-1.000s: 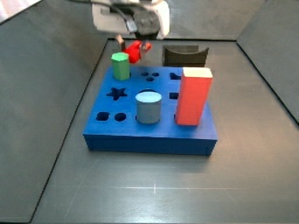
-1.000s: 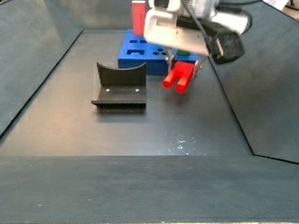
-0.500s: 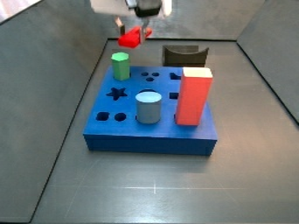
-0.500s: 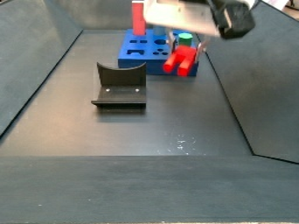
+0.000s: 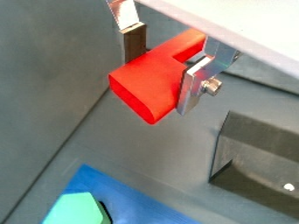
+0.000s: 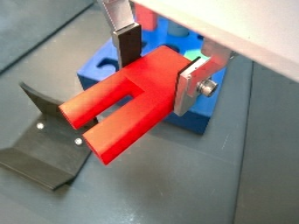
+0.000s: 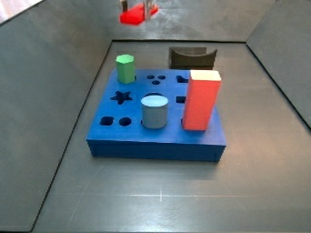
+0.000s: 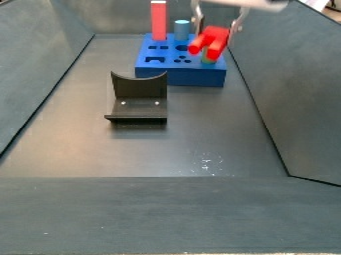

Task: Pick up the square-circle object. Move up. Place the square-circle object on the fixture. Regrasp the square-circle object. Move to above the board. Insert the square-circle object.
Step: Place the square-circle object on the fixture.

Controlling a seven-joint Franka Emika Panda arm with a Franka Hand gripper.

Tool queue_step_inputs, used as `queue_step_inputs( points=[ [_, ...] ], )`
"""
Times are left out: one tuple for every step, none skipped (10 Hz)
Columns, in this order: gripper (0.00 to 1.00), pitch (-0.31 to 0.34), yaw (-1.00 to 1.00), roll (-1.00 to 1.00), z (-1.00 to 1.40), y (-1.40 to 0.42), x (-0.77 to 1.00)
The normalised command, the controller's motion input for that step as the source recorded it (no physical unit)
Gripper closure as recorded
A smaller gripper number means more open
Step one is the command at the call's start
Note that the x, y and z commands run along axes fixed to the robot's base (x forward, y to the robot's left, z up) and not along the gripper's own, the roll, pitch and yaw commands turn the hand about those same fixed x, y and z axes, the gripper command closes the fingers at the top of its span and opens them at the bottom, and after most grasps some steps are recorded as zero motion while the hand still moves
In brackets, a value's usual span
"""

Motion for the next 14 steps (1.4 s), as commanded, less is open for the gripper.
queue_step_inputs(
  points=[
    [1.00, 0.059, 0.00, -0.01, 0.44, 0.00, 0.00],
    [1.00, 0.075, 0.00, -0.01, 0.21, 0.00, 0.01],
    [1.00, 0.094, 1.00, -0.03, 0.24, 0.09, 1.00],
    [1.00, 0.117, 1.00, -0.03, 0.22, 0.08, 1.00],
    [1.00, 0.170, 1.00, -0.04, 0.20, 0.08, 1.00],
    [1.00, 0.192, 0.86, -0.05, 0.17, 0.07, 1.00],
    [1.00, 0.186, 0.61, -0.05, 0.15, 0.06, 1.00],
    [1.00, 0.171, 0.40, -0.05, 0.13, 0.06, 1.00],
    [1.00, 0.155, 0.22, -0.05, 0.11, 0.05, 1.00],
    [1.00, 0.150, 0.14, -0.05, 0.10, 0.04, 1.00],
    [1.00, 0.146, 0.10, -0.05, 0.08, 0.04, 1.00],
    [1.00, 0.143, 0.06, -0.05, 0.07, 0.03, 1.00],
    [1.00, 0.147, 0.05, -0.05, 0.06, 0.03, 1.00],
    [1.00, 0.156, 0.04, -0.05, 0.05, 0.02, 1.00]
  ],
)
